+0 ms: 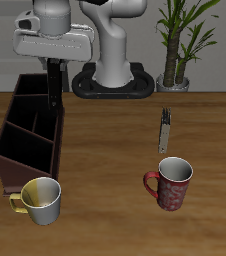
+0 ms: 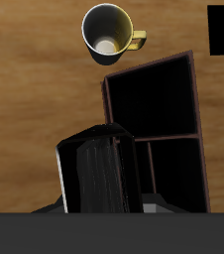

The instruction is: Place the black book into the right desk caddy's back compartment

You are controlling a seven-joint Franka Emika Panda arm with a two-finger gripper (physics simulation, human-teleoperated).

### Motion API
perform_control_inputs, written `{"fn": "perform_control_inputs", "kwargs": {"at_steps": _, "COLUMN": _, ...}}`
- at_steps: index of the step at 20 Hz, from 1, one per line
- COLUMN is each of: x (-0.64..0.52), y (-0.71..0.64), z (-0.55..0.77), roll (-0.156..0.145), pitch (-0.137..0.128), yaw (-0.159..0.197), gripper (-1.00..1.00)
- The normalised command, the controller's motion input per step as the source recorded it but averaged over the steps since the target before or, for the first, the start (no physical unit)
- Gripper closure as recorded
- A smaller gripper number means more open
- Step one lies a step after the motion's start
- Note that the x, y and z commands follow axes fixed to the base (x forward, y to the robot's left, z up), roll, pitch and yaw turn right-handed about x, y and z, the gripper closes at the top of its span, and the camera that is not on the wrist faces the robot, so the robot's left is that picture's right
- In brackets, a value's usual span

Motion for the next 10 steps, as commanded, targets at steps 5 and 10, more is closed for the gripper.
{"fn": "perform_control_inputs", "kwargs": {"at_steps": 5, "x": -0.03, "y": -0.54, "z": 0.09, "roll": -0.073, "pitch": -0.026, "yaw": -0.001, "gripper": 1.00}}
{"fn": "perform_control_inputs", "kwargs": {"at_steps": 10, "x": -0.03, "y": -0.28, "z": -0.09, "roll": -0.023, "pitch": 0.013, "yaw": -0.022, "gripper": 1.00}}
